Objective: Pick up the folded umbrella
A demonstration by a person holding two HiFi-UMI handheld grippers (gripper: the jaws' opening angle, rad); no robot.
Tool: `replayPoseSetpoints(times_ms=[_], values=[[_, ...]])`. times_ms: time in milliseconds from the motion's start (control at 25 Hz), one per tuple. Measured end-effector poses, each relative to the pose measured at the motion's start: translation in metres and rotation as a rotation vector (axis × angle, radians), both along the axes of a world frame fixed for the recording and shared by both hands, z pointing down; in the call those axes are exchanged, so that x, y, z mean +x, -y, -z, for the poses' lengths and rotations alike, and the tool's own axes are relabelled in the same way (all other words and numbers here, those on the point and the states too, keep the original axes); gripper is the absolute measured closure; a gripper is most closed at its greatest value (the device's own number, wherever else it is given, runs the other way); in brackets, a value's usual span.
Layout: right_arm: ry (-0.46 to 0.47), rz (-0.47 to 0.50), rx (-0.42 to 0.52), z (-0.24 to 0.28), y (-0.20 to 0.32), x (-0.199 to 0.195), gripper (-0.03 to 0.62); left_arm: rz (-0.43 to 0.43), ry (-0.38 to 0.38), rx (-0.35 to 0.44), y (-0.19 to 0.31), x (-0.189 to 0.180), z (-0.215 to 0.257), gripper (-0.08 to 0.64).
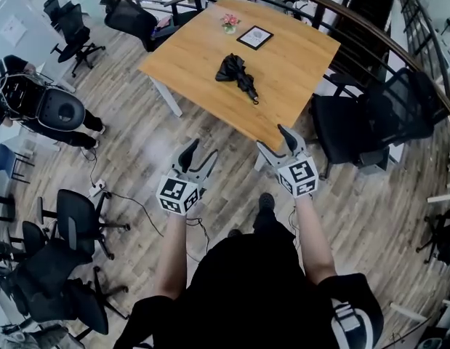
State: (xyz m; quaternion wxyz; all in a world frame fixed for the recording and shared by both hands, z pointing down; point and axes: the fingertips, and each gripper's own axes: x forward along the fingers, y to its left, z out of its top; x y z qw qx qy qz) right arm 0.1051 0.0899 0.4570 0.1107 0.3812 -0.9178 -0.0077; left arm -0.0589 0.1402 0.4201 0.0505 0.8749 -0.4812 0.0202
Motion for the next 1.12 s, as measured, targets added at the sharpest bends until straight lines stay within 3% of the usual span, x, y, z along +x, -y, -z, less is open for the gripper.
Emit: replayPoseSetpoints(times_ms=[600,1120], values=[[-0.019,0.111,-0.057,-0.011,0.126,0.039,0.288,0.105,0.002,-0.032,0.116,0.049,-0.003,0.304],[-0.021,0.246,-0.085,-0.033,0.187,0.036,0.29,0.218,0.0,-0.049,0.167,0.062,-0.016,0.304]])
